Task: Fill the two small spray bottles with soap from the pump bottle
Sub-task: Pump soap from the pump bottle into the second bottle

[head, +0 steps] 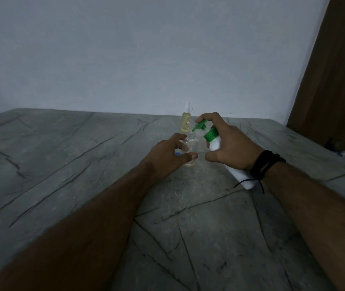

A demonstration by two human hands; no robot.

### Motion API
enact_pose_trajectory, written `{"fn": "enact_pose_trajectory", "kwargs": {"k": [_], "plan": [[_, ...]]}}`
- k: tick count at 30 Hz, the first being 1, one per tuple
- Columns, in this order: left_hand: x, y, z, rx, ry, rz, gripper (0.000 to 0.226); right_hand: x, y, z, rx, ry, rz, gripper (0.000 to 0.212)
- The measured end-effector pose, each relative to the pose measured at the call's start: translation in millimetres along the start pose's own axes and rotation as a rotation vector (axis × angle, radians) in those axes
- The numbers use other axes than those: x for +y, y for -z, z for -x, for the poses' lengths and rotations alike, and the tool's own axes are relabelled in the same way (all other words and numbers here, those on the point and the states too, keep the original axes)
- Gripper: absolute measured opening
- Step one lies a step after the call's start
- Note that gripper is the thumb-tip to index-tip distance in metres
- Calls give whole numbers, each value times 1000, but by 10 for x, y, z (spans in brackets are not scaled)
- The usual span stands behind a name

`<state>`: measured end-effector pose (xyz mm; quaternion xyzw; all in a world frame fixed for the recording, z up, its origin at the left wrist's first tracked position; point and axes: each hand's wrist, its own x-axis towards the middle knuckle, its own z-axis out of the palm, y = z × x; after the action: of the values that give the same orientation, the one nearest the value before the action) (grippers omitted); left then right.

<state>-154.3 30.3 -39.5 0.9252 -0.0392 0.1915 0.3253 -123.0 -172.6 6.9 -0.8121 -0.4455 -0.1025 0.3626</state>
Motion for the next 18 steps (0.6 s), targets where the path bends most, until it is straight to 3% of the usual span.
{"fn": "enact_pose_trajectory", "kwargs": {"k": [18], "plan": [[-52,-29,-33,14,5,2,72,-13,9,15,5,0,1,78]]}}
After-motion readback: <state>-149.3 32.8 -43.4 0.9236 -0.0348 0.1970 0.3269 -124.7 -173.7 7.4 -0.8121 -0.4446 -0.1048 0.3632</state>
